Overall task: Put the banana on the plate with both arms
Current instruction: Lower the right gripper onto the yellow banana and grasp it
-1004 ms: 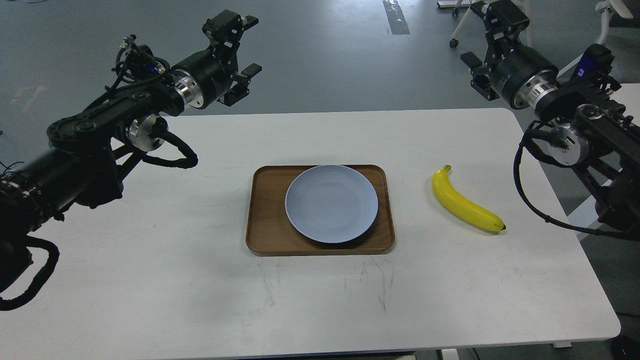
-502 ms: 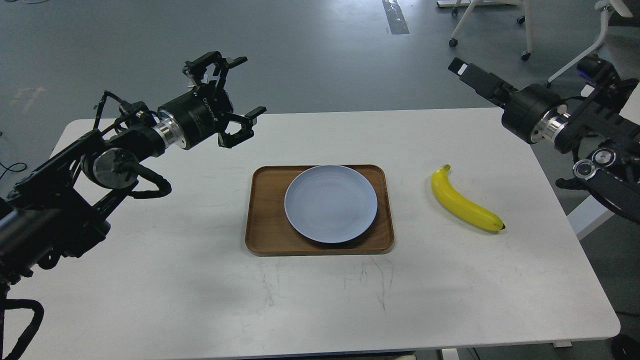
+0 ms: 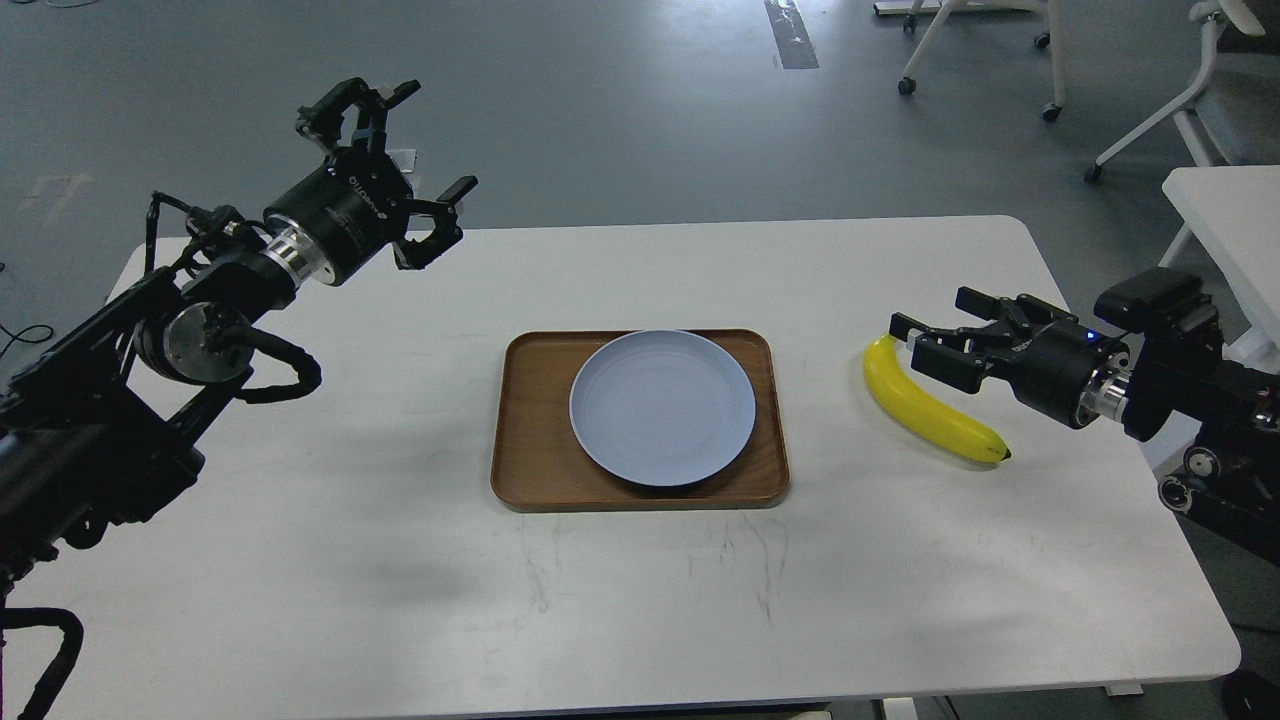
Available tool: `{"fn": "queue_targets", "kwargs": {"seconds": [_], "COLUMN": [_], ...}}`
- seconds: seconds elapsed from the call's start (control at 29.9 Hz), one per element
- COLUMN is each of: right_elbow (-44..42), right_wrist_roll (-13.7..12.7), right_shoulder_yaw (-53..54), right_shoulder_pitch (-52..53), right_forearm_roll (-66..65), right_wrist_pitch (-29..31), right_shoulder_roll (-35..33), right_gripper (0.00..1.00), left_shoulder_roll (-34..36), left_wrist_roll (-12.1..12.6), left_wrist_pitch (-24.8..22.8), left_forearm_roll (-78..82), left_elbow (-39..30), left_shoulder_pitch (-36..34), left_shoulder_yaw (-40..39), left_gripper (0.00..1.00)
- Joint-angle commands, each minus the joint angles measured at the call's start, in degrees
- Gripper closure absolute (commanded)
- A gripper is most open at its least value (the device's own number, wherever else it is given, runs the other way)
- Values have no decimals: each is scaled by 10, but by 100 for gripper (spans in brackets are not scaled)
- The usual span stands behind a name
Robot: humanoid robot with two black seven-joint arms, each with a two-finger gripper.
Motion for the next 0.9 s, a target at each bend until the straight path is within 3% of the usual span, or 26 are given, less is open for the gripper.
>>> {"fn": "queue_targets", "kwargs": {"seconds": [0.0, 0.44, 0.67, 0.84, 0.87], "right_elbow": [-34, -125, -156, -169, -179], "right_wrist_roll": [1, 10, 11, 10, 11], "right_shoulder_yaw": [-15, -131, -133, -134, -137], "right_shoulder_pitch": [-2, 3, 5, 9, 9], "right_forearm_roll": [0, 0, 0, 0, 0], "right_wrist_pitch": [-10, -48, -52, -52, -52], "right_shoulder_roll": [14, 84, 107, 127, 135], "right_gripper": [0, 2, 3, 8, 15], "left_shoulder_roll": [-24, -37, -37, -36, -36], "left_wrist_roll": [-2, -4, -6, -7, -8], "left_wrist_pitch": [-6, -5, -5, -5, -4], "left_forearm_roll": [1, 26, 26, 26, 26], "left_elbow": [35, 35, 35, 35, 35], "left_shoulder_pitch": [-7, -2, -2, 1, 1], "left_shoulder_yaw": [2, 2, 2, 2, 2], "left_gripper": [2, 2, 2, 2, 2]}}
